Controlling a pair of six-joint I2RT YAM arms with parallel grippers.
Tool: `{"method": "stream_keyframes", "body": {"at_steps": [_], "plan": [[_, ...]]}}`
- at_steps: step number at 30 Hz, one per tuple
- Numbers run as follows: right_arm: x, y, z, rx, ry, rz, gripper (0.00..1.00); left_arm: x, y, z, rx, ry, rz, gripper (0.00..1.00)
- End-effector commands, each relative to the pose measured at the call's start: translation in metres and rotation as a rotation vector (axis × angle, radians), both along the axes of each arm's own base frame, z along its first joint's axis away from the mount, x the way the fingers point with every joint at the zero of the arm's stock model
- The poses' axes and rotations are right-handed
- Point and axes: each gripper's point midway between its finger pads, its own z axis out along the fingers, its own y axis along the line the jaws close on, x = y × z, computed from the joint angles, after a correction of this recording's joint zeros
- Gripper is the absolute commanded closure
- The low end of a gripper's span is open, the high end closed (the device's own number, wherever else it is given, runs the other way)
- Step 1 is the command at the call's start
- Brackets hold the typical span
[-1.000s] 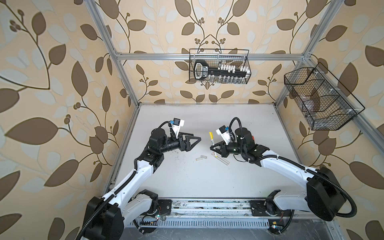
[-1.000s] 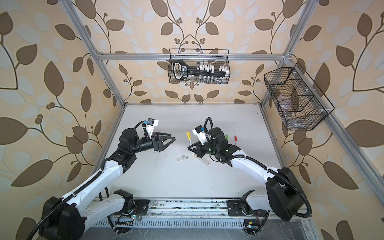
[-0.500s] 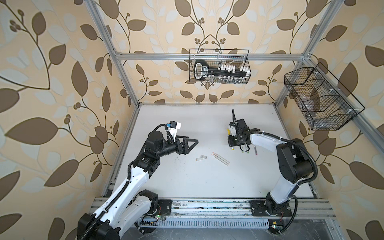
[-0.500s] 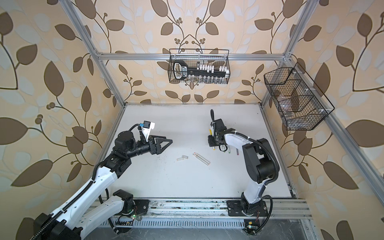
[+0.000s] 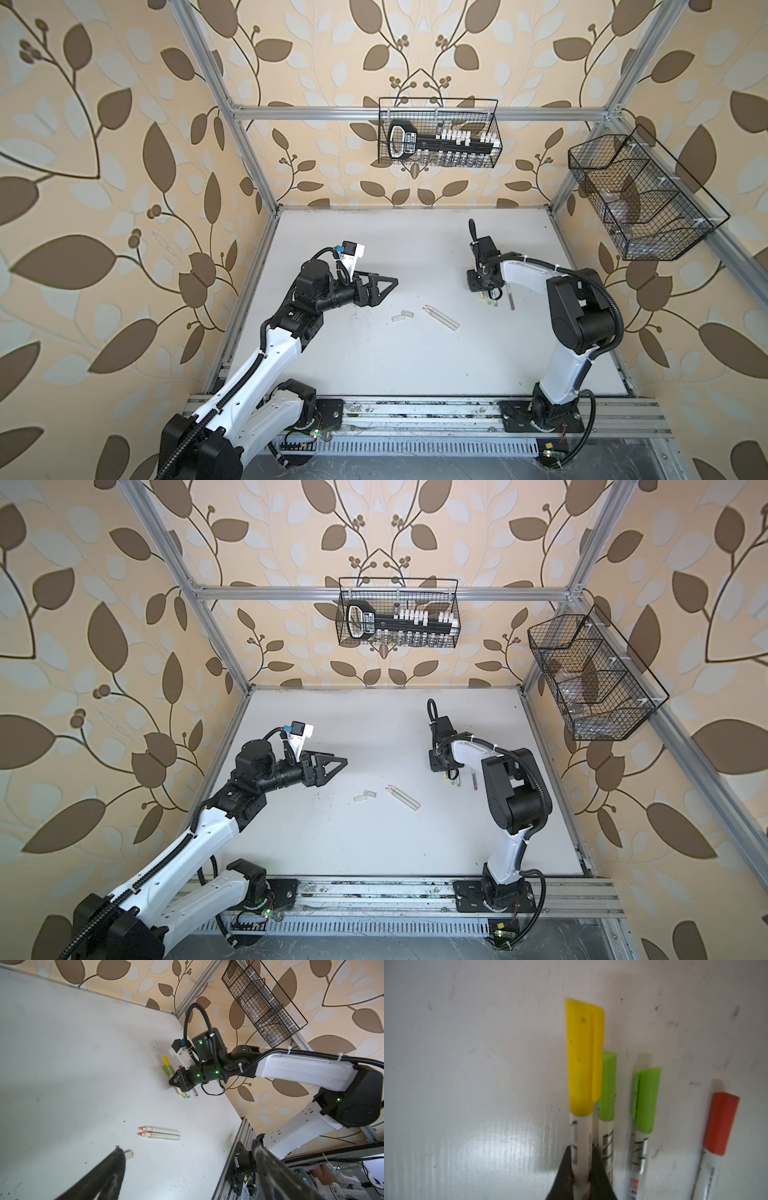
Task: Insert the pens into the pen caps
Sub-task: 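Carry the yellow-capped marker with the right gripper beside the capped markers and release, then move the right gripper to the uncapped white markers and grasp the orange-tipped one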
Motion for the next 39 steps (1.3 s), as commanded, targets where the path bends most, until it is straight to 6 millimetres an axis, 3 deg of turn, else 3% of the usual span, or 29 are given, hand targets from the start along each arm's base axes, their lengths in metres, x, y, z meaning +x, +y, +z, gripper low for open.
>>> {"method": "stream_keyframes", "body": {"at_steps": [1,6,17,22,27,31,35,39], "plan": [[-0.02,-0.017,-0.02,-0.062,0.087,-0.007,0.91,0.002,-0.002,0.023,-0.025,-0.08,-0.017,0.01],[-0.024,-0.028,-0.017,-0.091,0.105,-0.013,0.89,0.001,-0.002,0.024,-0.026,-0.081,-0.018,0.01],[-0.029,-0.024,-0.01,-0.088,0.106,0.019,0.77,0.001,-0.002,0.023,-0.029,-0.081,-0.019,0.01],[-0.03,-0.016,-0.006,-0.081,0.098,0.04,0.76,0.002,-0.002,0.02,-0.027,-0.067,-0.014,0.01],[-0.039,0.023,0.024,0.036,0.031,0.154,0.65,0.005,0.0,0.008,-0.012,-0.02,0.012,0.01],[-0.062,0.061,0.043,0.146,0.001,0.275,0.57,0.007,0.002,-0.006,-0.005,0.024,0.035,0.01],[-0.092,0.103,0.05,0.198,-0.009,0.424,0.53,0.009,0.006,-0.02,0.01,0.065,0.067,0.01],[-0.112,0.129,0.043,0.201,0.014,0.494,0.52,0.011,0.011,-0.034,0.041,0.108,0.103,0.01]]}}
